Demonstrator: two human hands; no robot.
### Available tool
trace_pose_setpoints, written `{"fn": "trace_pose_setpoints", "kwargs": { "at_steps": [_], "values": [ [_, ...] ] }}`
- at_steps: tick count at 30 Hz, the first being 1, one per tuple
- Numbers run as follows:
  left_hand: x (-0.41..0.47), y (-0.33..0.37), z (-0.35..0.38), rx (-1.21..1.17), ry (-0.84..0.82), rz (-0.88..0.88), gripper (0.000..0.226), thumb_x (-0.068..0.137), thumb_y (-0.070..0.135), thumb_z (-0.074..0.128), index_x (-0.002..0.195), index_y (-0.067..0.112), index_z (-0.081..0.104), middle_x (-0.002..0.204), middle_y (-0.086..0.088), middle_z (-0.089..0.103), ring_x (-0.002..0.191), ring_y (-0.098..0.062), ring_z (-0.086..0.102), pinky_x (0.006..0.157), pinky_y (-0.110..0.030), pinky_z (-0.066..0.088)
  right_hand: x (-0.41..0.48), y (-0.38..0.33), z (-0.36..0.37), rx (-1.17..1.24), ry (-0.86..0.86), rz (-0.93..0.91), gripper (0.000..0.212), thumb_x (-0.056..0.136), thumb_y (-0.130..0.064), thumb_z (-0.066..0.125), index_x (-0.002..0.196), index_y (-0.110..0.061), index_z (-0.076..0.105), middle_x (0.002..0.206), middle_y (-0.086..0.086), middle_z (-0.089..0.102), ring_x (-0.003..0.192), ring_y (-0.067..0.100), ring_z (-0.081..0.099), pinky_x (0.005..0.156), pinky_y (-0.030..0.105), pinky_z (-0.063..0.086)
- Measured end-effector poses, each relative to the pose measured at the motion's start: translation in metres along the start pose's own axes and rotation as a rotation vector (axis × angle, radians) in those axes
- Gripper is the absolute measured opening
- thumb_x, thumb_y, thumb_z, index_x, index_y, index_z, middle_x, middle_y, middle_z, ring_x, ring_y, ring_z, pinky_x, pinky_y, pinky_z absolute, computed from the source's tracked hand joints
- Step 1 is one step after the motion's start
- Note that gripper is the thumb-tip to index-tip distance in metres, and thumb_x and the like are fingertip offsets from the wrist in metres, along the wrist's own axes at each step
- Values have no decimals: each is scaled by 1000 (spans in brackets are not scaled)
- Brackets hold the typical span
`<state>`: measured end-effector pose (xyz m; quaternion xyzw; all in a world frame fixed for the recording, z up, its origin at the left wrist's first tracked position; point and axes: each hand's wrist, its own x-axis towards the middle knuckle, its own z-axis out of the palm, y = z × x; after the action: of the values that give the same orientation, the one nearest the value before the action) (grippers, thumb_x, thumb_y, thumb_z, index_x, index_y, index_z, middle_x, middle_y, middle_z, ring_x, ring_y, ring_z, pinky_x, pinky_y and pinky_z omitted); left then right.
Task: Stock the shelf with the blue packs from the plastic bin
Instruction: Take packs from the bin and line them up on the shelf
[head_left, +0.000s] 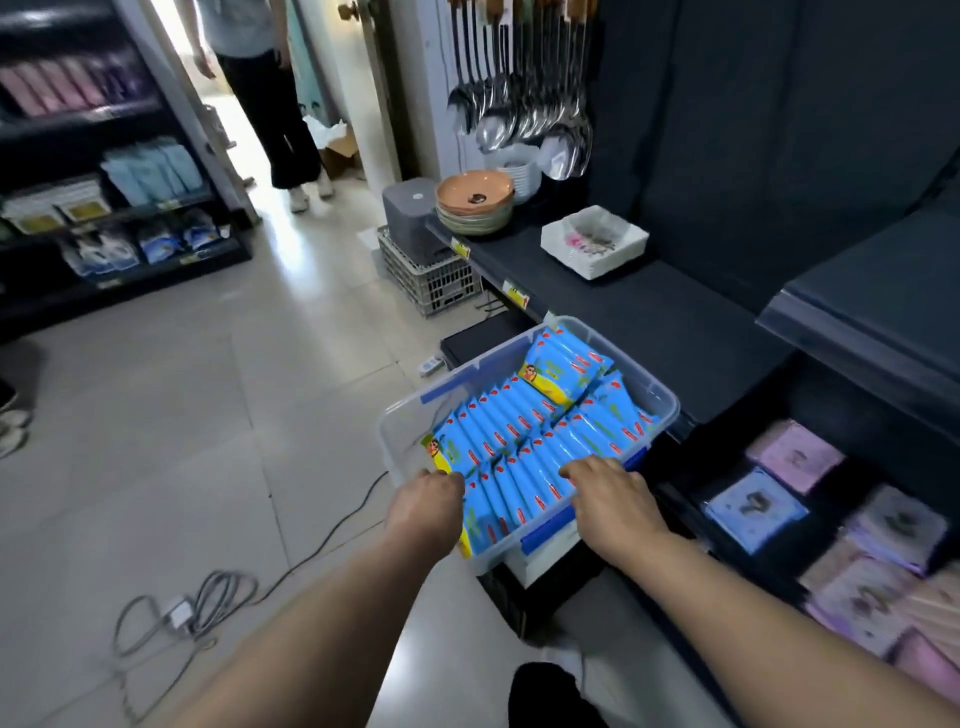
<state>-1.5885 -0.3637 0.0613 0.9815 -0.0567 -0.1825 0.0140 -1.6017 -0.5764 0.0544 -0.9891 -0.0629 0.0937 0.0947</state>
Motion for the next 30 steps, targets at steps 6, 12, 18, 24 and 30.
{"fn": "trace_pose_setpoints", "kwargs": {
  "at_steps": [6,12,18,24,30],
  "values": [
    [52,4,-3,-25,-64,11,39,86,6,42,123,15,53,123,-9,58,118,-28,50,94,-39,46,61,15,0,18,-59,20,44,93,-17,50,135,-23,40,134,-1,46,127,21,38,102,37,33],
    [119,14,-17,-57,-94,-12,37,83,8,50,119,14,56,123,-7,60,117,-28,52,95,-39,47,137,44,-15,84,-52,61,42,93,-11,46,134,-18,40,134,3,45,126,24,38,102,38,35],
    [151,17,-9,-95,-112,-40,44,84,3,45,126,14,53,127,-7,57,120,-26,49,95,-38,45,209,63,-15,132,-55,85,55,88,0,46,141,-13,33,143,6,37,134,25,32,108,39,32],
    [161,0,1,-237,-74,-107,54,82,2,46,134,17,48,134,-4,52,124,-23,45,98,-34,42,240,66,6,17,-114,148,55,90,-7,53,139,-11,30,139,9,36,129,28,31,101,38,35],
    [170,-27,4,-318,-16,-184,55,85,0,43,134,23,46,136,3,48,124,-19,46,92,-31,42,252,61,22,-69,-22,264,33,91,-19,57,121,-13,45,123,9,49,117,28,45,91,41,42]
  ]
}}
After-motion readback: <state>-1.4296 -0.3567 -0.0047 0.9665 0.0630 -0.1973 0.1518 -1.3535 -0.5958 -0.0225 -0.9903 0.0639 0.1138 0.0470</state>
